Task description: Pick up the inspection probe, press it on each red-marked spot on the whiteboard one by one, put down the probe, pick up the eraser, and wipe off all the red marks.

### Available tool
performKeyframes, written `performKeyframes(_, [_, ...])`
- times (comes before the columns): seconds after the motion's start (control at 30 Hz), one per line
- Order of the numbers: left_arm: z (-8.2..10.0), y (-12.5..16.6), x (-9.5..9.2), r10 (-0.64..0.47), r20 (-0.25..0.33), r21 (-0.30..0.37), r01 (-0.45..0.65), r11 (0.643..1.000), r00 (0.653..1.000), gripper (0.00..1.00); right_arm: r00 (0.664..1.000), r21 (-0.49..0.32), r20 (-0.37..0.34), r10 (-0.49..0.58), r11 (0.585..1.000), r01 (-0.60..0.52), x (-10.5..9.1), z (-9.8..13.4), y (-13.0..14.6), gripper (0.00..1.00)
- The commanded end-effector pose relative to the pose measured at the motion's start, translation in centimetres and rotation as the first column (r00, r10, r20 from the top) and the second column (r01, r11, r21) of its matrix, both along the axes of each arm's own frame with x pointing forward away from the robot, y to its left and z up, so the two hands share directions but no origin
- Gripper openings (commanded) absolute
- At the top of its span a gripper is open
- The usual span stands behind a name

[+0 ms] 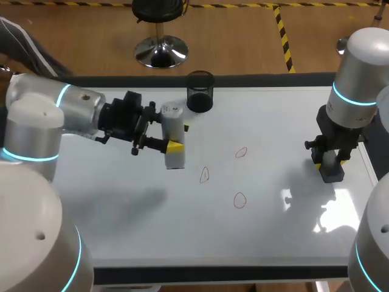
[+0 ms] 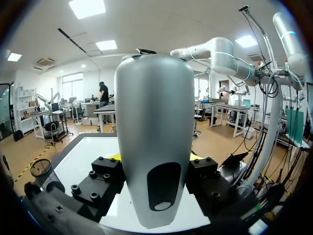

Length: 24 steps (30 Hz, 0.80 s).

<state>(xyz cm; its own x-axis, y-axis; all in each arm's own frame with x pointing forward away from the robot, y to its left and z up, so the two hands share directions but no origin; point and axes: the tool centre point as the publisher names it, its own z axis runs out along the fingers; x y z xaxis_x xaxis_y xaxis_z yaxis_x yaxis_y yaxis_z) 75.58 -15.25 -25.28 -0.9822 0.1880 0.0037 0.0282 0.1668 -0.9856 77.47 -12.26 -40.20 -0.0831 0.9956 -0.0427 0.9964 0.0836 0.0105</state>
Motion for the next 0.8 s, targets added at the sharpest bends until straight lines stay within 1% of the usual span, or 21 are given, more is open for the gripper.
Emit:
performKeyframes(0.03, [0.3, 1.9, -0.6, 0.006, 0.004, -0.005, -0.006, 1.0, 1.0, 0.0, 1.0, 0.002, 0.0, 0.001, 1.0, -0.001, -0.1, 0.2, -0.1, 0.0])
performKeyframes(0.17, [0.2, 3.4, -0.6, 0.01, 0.004, -0.008, -0.01, 1.0, 1.0, 0.0, 1.0, 0.002, 0.0, 0.001, 1.0, -0.001, -0.1, 0.2, -0.1, 0.0])
performKeyframes(0.5, [0.2, 8.4, -0.2, 0.048, 0.01, -0.016, -0.048, 0.999, 0.999, 0.0, 1.0, 0.002, 0.0, 0.001, 1.0, -0.001, -0.1, 0.2, -0.1, 0.0])
performKeyframes(0.8, [0.5, 10.8, 0.2, 0.059, 0.024, -0.017, -0.059, 0.998, 0.998, 0.0, 1.0, 0.002, 0.0, 0.001, 1.0, -0.001, -0.1, 0.2, -0.1, 0.0])
